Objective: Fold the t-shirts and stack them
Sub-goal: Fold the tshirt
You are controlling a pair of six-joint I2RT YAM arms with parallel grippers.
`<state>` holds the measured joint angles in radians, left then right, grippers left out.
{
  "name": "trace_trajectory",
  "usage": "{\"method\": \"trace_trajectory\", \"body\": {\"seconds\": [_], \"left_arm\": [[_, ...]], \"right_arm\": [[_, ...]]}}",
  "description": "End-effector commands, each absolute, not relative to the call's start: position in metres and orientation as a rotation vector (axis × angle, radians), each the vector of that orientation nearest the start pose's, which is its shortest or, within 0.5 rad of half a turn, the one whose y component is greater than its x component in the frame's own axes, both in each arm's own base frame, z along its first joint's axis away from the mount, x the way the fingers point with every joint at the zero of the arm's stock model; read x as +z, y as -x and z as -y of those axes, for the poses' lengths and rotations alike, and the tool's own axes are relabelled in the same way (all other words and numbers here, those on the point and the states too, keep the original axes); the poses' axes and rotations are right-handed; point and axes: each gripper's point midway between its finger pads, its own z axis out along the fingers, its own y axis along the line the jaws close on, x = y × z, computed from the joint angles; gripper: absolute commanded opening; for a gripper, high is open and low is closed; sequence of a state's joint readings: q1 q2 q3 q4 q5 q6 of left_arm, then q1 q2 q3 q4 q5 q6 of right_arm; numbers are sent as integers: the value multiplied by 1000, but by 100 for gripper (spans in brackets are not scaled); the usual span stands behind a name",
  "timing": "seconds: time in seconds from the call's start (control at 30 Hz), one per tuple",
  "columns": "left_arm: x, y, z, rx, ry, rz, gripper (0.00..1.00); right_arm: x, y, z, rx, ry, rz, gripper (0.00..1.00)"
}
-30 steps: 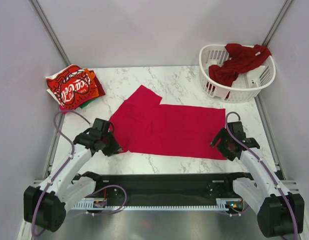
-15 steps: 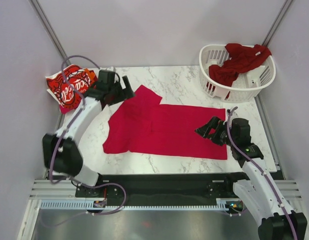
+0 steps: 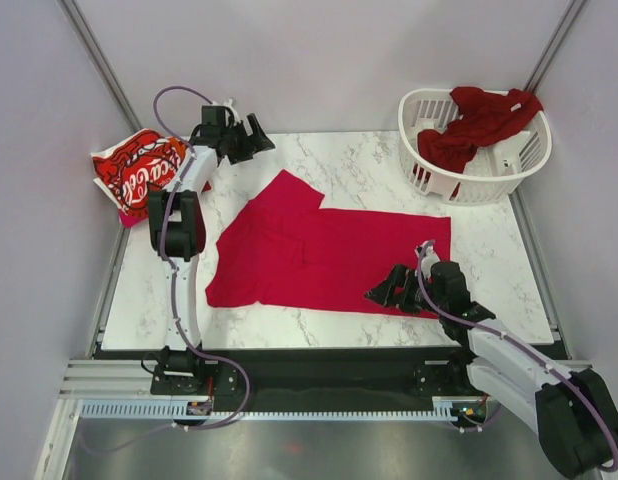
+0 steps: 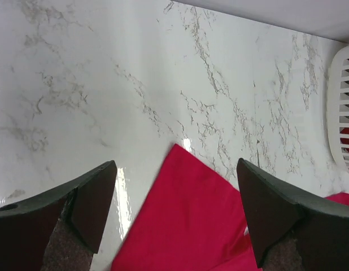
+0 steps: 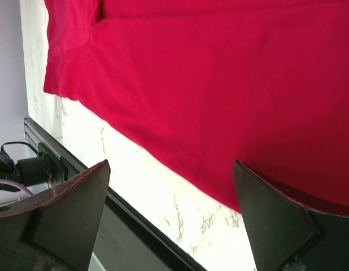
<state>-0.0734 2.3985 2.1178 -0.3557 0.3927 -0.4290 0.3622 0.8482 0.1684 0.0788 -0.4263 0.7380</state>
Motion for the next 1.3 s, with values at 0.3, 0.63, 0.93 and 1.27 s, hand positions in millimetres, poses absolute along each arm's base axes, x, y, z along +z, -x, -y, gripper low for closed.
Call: {"method": "trace_trajectory", "body": {"seconds": [0.3, 0.63, 0.93, 1.27], "left_arm": [[54, -599, 183, -1026, 174, -2359, 93], [40, -572, 219, -1065, 92, -2427, 79], [27, -562, 230, -1020, -3, -2448, 38], [71, -555, 181, -743, 105, -2435, 2]], "right_arm": [[65, -213, -187, 1083, -152, -2229, 98], [64, -213, -187, 1083, -150, -2233, 98], [63, -213, -187, 1083, -152, -2236, 98], [66, -214, -187, 1073, -135, -2238, 98]]}}
